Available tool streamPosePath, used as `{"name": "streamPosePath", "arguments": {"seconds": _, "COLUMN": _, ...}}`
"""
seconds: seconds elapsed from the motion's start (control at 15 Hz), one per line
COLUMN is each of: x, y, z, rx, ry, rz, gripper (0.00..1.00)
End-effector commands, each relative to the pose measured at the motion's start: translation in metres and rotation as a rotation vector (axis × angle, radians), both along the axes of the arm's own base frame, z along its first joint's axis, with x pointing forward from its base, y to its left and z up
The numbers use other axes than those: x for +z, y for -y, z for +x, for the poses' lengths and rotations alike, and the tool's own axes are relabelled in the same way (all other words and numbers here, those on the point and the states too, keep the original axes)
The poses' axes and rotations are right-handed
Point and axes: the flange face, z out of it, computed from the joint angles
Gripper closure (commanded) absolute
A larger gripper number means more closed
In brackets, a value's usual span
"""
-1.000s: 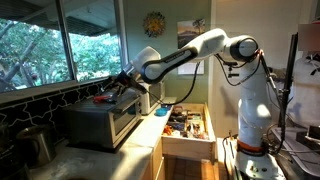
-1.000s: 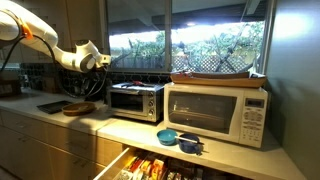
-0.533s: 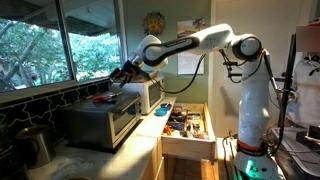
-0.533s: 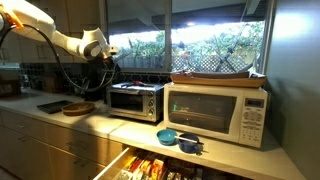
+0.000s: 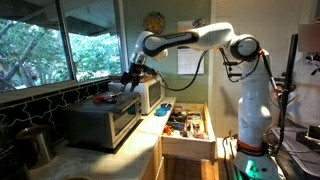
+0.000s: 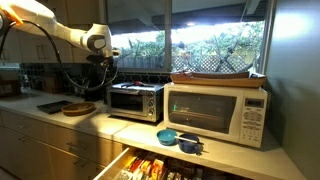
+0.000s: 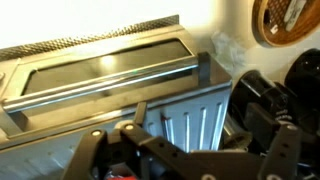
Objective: Remove the pen from the microwave on the left and put it in the wooden plate on the left
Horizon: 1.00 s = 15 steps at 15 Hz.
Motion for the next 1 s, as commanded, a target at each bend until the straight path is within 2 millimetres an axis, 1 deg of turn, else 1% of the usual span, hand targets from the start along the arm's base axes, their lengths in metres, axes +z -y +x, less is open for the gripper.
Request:
{"name": "streamPosePath", "arguments": {"seconds": 0.0, "x": 0.016, "y": 0.015, "z": 0.011, "rx": 0.052, "ry": -0.056, "rz": -0.159, "gripper": 0.00}}
{"name": "streamPosePath", "arguments": {"seconds": 0.07, "x": 0.016, "y": 0.014, "z": 0.019, "rx": 0.077, "ry": -0.015, "rz": -0.189, "gripper": 0.00}}
{"name": "streamPosePath", "arguments": {"seconds": 0.2, "x": 0.007, "y": 0.010, "z": 0.035, "rx": 0.115, "ry": 0.054, "rz": -0.247, "gripper": 0.00}}
{"name": "streamPosePath", "arguments": {"seconds": 0.33, "x": -0.005, "y": 0.002, "z": 0.052, "rx": 0.122, "ry": 0.130, "rz": -0.256, "gripper": 0.00}}
{"name": "streamPosePath", "arguments": {"seconds": 0.47, "x": -0.019, "y": -0.003, "z": 0.070, "rx": 0.096, "ry": 0.202, "rz": -0.229, "gripper": 0.01}}
{"name": "streamPosePath", "arguments": {"seconds": 0.67, "x": -0.036, "y": -0.006, "z": 0.088, "rx": 0.072, "ry": 0.279, "rz": -0.202, "gripper": 0.10}}
{"name": "streamPosePath", "arguments": {"seconds": 0.73, "x": -0.041, "y": -0.006, "z": 0.092, "rx": 0.067, "ry": 0.294, "rz": -0.196, "gripper": 0.11}}
{"name": "streamPosePath", "arguments": {"seconds": 0.8, "x": -0.046, "y": -0.004, "z": 0.095, "rx": 0.059, "ry": 0.306, "rz": -0.193, "gripper": 0.20}}
{"name": "streamPosePath", "arguments": {"seconds": 0.87, "x": -0.049, "y": -0.003, "z": 0.098, "rx": 0.053, "ry": 0.317, "rz": -0.191, "gripper": 0.17}}
{"name": "streamPosePath", "arguments": {"seconds": 0.93, "x": -0.051, "y": -0.001, "z": 0.100, "rx": 0.044, "ry": 0.325, "rz": -0.191, "gripper": 0.23}}
